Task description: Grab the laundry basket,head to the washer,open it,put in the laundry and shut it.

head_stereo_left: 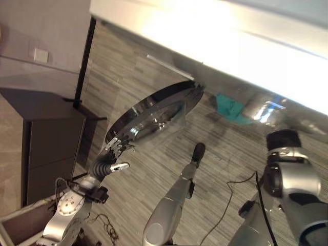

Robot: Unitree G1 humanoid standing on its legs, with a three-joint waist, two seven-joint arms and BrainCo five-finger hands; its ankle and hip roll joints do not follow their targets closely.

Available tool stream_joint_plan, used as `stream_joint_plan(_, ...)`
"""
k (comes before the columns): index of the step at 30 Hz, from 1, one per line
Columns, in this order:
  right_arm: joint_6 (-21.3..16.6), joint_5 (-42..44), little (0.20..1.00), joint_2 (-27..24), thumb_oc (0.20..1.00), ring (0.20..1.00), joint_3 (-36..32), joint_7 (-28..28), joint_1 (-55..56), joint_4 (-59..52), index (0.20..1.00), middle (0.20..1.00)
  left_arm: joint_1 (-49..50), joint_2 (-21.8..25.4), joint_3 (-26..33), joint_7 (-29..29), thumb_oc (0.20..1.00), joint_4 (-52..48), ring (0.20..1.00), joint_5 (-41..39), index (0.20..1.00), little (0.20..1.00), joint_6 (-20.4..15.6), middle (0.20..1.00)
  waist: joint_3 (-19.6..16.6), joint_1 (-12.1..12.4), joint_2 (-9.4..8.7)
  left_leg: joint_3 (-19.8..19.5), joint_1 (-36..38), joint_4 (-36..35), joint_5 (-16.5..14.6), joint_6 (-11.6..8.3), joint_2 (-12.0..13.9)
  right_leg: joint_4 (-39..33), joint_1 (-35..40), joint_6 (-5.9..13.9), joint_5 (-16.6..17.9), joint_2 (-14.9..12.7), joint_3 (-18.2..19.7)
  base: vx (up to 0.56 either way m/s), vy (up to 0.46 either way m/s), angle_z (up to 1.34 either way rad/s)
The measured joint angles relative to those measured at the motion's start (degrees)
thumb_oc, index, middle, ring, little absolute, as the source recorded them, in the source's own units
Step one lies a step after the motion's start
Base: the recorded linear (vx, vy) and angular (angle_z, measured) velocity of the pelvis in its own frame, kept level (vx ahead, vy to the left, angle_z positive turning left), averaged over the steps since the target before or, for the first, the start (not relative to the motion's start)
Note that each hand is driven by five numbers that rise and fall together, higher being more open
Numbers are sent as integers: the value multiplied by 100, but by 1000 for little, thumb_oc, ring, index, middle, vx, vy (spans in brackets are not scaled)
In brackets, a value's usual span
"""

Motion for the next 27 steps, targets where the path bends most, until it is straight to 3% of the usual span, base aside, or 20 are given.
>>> stream_joint_plan(7, 93, 124, 200, -808, 200, 200, 1511, -131, -432, -915, 200, 200, -40, 214, 97, 137, 1000, -47, 1000, -14, 1000, 1000, 30, 1000, 73, -224, -90, -88, -568, 43, 174, 23, -102, 262, -617, 31, -24, -91, 78, 24, -50, 7)
stream_joint_plan(12, -114, 174, 200, -847, 200, 200, 1508, -394, -492, -977, 200, 200, 33, 225, 167, 131, 1000, -65, 1000, -64, 1000, 1000, 120, 1000, 204, -318, -240, -111, -628, 50, 253, 41, -144, 380, -723, 21, -22, -132, 103, 7, -38, 3)
stream_joint_plan(13, -115, 157, 467, -848, 467, 467, 1499, -475, -492, -943, 467, 467, 39, 226, 198, 132, 1000, -63, 1000, -70, 1000, 1000, 120, 1000, 228, -325, -254, -114, -624, 58, 255, 41, -143, 397, -722, 20, -21, -136, 104, 0, 0, 0)
stream_joint_plan(14, -102, 126, 934, -848, 934, 934, 1485, -584, -492, -893, 934, 934, 40, 251, 219, 137, 1000, -53, 1000, -92, 1000, 1000, 120, 1000, 257, -334, -269, -119, -621, 61, 262, 41, -142, 418, -723, 21, -21, -137, 103, -35, -15, -1)
stream_joint_plan(15, -10, -68, 1000, -840, 1000, 1000, 1533, -753, -569, -488, 1000, 1000, 39, 423, 222, 137, 1000, -65, 1000, -119, 1000, 1000, 128, 1000, 342, -338, -345, -112, -572, 74, 264, 40, -132, 492, -722, 22, -24, -137, 145, -43, -14, 4)
stream_joint_plan(16, 748, -519, 1000, -722, 1000, 1000, 2404, -628, -1365, 2085, 1000, 1000, 9, 729, 278, 184, 1000, -178, 1000, -119, 1000, 1000, 197, 1000, 402, -381, -428, -131, -501, 166, 260, 37, -132, 631, -643, 18, -87, -142, 198, -42, -22, 9)
stream_joint_plan(17, 1294, -509, 1000, -646, 1000, 1000, 2582, -639, -1627, 2954, 1000, 1000, 113, 828, 414, 227, 1000, -329, 1000, -120, 1000, 1000, 197, 1000, 403, -386, -430, -165, -510, 206, 254, 41, -142, 708, -629, 5, -128, -148, 202, -37, -21, 12)
stream_joint_plan(19, 1820, -497, 1000, -538, 1000, 1000, 2766, -443, -2162, 3885, 1000, 1000, 248, 903, 517, 323, 1000, -483, 1000, -119, 1000, 1000, 225, 1000, 406, -362, -433, -139, -571, 154, 290, 21, -127, 807, -785, 41, -204, -143, 273, -14, -11, 1)
stream_joint_plan(23, 2417, -1084, 1000, -379, 1000, 1000, 3373, 87, -2408, 4106, 1000, 1000, 510, 892, 467, 343, 1000, -729, 1000, -121, 1000, 1000, 298, 1000, 414, -414, -444, -120, -619, 29, 418, 8, -29, 809, -911, -12, -151, -43, 331, -14, -1, -6)
stream_joint_plan(27, 2535, -1703, 1000, -306, 1000, 1000, 4257, 625, -2268, 3726, 1000, 1000, 696, 1063, 467, 247, 1000, -1011, 1000, -368, 1000, 1000, 310, 1000, 441, -486, -483, -53, -601, 23, 436, 5, 49, 739, -916, -74, -42, 36, 355, -14, 10, -10)
